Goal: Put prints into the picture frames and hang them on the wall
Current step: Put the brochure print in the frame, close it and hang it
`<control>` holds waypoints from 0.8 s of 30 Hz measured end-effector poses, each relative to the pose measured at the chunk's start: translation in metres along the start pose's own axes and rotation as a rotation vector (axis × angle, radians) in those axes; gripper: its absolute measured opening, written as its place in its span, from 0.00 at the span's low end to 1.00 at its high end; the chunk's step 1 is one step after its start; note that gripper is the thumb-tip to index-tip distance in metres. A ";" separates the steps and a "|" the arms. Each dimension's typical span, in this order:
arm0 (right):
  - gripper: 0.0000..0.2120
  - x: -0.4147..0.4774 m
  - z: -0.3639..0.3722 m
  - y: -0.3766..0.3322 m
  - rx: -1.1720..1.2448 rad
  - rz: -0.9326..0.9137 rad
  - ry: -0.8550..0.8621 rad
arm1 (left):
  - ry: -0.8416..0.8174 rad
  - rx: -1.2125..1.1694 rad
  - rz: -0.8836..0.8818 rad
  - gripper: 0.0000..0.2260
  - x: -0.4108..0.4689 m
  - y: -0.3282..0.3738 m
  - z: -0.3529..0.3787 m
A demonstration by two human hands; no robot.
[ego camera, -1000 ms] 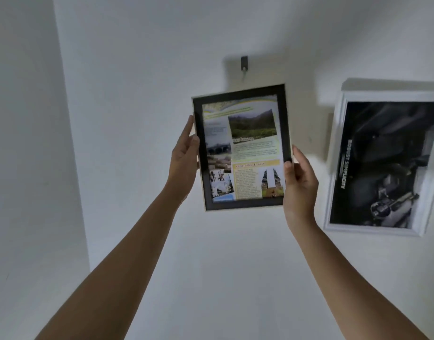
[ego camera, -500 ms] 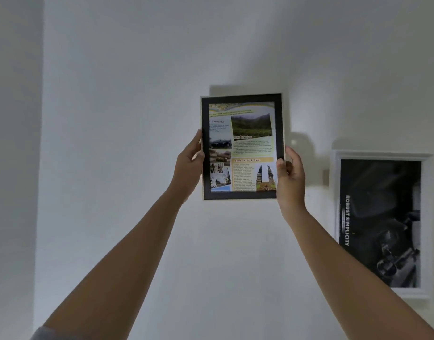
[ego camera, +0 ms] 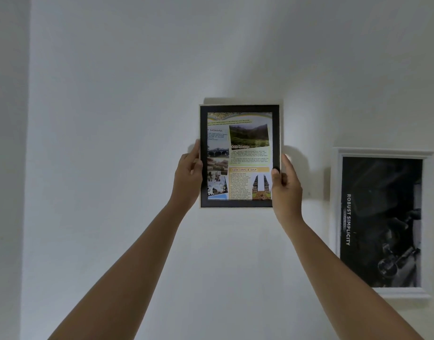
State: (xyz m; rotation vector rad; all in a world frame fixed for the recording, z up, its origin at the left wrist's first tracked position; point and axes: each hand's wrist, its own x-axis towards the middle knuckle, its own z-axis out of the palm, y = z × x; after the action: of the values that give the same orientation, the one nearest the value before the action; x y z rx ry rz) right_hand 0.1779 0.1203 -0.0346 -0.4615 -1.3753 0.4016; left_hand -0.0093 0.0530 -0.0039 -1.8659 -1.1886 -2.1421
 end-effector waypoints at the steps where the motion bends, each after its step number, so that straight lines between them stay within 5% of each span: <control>1: 0.21 -0.001 0.000 0.000 -0.032 -0.013 0.002 | 0.009 0.012 0.001 0.21 0.000 0.000 0.001; 6: 0.22 -0.005 0.002 -0.003 -0.247 -0.082 0.105 | 0.041 0.068 -0.006 0.21 -0.001 -0.001 0.002; 24: 0.21 -0.011 -0.003 -0.006 -0.271 -0.069 0.129 | 0.128 0.098 0.060 0.22 -0.026 -0.005 0.011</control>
State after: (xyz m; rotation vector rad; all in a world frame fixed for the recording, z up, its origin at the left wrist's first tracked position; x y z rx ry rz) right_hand 0.1793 0.1088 -0.0412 -0.6491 -1.3211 0.1253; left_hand 0.0044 0.0516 -0.0289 -1.6762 -1.1725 -2.0964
